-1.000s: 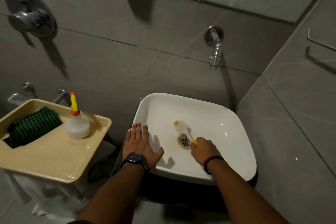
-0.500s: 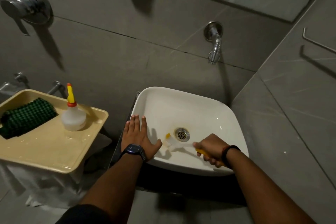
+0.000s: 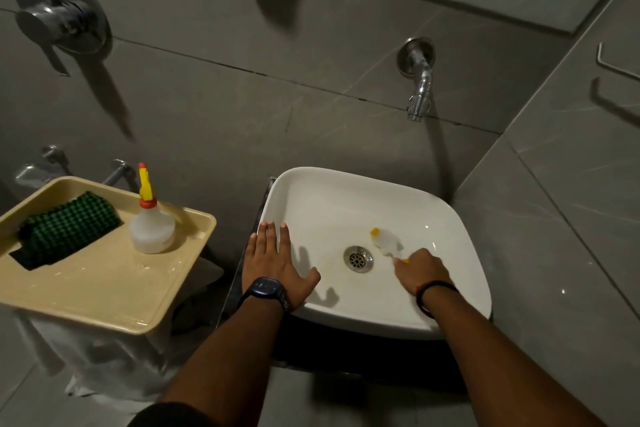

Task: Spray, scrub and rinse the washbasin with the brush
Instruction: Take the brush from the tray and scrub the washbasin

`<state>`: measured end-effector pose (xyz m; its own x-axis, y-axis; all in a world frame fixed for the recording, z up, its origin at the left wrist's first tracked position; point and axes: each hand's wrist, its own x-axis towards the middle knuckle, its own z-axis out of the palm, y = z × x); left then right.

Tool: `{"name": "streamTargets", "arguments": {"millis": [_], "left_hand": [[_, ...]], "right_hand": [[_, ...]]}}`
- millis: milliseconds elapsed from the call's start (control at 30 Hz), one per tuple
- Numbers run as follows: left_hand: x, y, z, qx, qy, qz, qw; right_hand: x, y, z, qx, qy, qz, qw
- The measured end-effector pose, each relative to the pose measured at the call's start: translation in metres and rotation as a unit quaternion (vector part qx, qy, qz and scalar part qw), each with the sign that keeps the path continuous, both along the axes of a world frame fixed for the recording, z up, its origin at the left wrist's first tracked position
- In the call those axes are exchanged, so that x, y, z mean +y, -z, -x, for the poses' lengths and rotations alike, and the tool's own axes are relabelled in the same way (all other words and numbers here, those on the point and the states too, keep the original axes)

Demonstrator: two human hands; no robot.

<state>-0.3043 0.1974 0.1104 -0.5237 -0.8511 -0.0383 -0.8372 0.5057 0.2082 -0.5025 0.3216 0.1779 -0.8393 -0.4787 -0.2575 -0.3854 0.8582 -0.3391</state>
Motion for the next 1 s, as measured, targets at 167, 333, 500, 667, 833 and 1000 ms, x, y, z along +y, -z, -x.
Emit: {"name": "streamTargets", "arguments": {"millis": [167,333,500,667,833,1000], "left_hand": [[0.000,0.001,0.000,-0.002,0.001,-0.001,1.000],[-0.001,0.002,0.000,0.008,-0.001,0.002,1.000],[-0.002,0.003,-0.001,0.017,-0.003,0.007,1.000],[0.000,0.004,0.001,0.017,-0.007,0.009,1.000],[0.001,0.003,0.001,0.016,-0.007,0.013,1.000],[0.002,0.002,0.000,0.004,-0.001,0.013,1.000]], "right_hand": [[0.022,-0.027,0.007,-0.155,0.017,-0.037,0.987],[0.020,-0.037,0.005,-0.199,0.031,-0.039,0.979],[-0.010,-0.011,-0.004,-0.063,0.055,0.059,0.995],[-0.038,0.017,-0.044,-0.189,-0.048,0.100,0.976],[-0.008,0.005,-0.009,0.004,0.007,0.013,1.000],[0.024,-0.022,0.003,-0.092,0.027,-0.026,0.995]]}}
